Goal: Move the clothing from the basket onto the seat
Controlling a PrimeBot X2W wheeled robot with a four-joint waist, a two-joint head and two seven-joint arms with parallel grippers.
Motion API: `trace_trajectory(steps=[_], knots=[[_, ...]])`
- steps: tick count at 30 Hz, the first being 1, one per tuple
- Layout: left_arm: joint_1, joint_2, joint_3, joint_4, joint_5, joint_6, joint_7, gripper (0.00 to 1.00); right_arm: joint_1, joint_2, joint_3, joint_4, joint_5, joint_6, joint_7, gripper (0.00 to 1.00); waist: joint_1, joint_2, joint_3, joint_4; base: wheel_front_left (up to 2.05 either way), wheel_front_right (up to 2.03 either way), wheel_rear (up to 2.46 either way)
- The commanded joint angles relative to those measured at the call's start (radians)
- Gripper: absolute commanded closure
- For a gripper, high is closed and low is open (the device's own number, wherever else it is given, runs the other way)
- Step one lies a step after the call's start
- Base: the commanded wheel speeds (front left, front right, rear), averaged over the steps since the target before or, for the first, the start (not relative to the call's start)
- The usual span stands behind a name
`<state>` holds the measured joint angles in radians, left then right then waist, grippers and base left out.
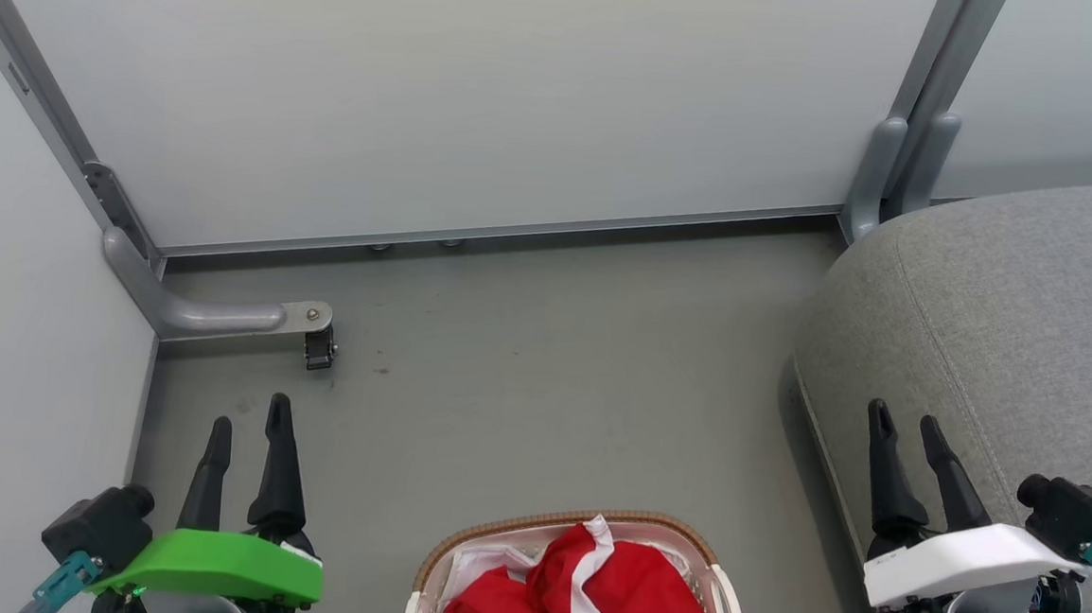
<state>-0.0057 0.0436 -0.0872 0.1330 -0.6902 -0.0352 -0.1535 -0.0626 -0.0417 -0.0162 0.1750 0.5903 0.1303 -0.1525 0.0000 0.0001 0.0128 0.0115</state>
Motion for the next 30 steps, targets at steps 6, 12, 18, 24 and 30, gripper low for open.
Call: trace_trajectory(steps=[6,12,18,24,30], knots=[[0.017,0.008,-0.012,0.007,0.066,0.009,-0.022,0.00,0.013,-0.007,0.010,0.005,-0.079,0.000,-0.023,0.00,0.0000,-0.0001,-0.001,0.003,0.00,0.00,0.00],[0.025,0.008,-0.025,0.020,0.108,0.016,-0.036,0.00,0.022,-0.008,0.013,0.014,-0.141,0.001,-0.037,0.00,0.0000,-0.0001,-0.005,0.005,0.00,0.00,0.00],[0.039,0.008,-0.035,0.034,0.149,0.024,-0.050,0.00,0.029,-0.008,0.021,0.022,-0.197,0.000,-0.051,0.00,0.0000,-0.0001,-0.010,0.007,0.00,0.00,0.00],[0.047,0.008,-0.042,0.048,0.187,0.028,-0.062,0.00,0.035,-0.009,0.030,0.025,-0.250,0.000,-0.063,0.00,0.0000,-0.0001,-0.012,0.010,0.00,0.00,0.00],[0.054,0.009,-0.047,0.062,0.221,0.034,-0.074,0.00,0.040,-0.009,0.037,0.030,-0.298,0.000,-0.075,0.00,0.0000,-0.0001,-0.013,0.012,0.00,0.00,0.00]])
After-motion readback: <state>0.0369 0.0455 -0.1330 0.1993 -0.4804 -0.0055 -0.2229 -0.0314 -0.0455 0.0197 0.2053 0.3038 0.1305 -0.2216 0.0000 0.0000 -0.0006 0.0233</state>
